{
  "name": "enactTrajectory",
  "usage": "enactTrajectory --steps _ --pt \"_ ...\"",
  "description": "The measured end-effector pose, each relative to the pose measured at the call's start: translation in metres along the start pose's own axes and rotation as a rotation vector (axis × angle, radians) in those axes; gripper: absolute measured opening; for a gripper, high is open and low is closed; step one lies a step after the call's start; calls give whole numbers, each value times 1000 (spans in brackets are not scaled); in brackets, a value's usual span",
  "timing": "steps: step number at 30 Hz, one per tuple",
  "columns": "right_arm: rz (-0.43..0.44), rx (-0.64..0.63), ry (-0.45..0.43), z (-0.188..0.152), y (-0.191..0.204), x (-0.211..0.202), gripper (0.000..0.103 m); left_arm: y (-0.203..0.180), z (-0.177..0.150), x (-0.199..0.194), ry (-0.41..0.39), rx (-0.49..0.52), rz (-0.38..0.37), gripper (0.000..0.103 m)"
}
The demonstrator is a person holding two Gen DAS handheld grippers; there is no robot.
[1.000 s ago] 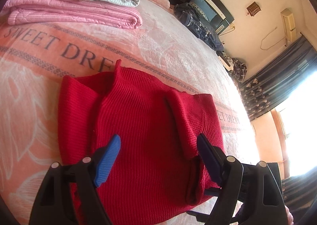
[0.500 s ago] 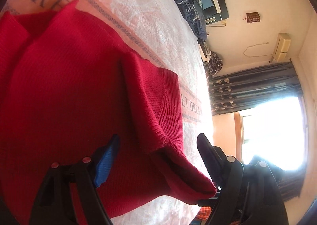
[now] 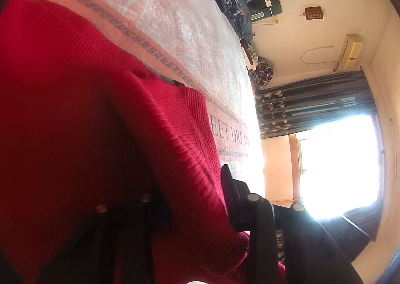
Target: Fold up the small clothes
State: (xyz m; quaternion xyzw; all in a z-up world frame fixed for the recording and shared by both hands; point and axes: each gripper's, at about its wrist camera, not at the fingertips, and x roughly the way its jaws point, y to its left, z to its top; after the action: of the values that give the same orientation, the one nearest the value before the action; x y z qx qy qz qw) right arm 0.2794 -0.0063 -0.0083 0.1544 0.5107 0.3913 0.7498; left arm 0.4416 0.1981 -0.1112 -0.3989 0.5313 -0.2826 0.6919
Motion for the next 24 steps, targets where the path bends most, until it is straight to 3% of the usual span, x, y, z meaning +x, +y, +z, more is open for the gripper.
enactTrajectory --steps 10,17,24 --pt "42 -41 44 1 31 28 5 -25 4 -52 -89 201 -6 17" --pt "93 -95 78 21 74 78 5 -15 13 -115 -157 240 18 17" --pt "124 -124 133 34 108 140 5 19 20 -176 -224 235 73 17"
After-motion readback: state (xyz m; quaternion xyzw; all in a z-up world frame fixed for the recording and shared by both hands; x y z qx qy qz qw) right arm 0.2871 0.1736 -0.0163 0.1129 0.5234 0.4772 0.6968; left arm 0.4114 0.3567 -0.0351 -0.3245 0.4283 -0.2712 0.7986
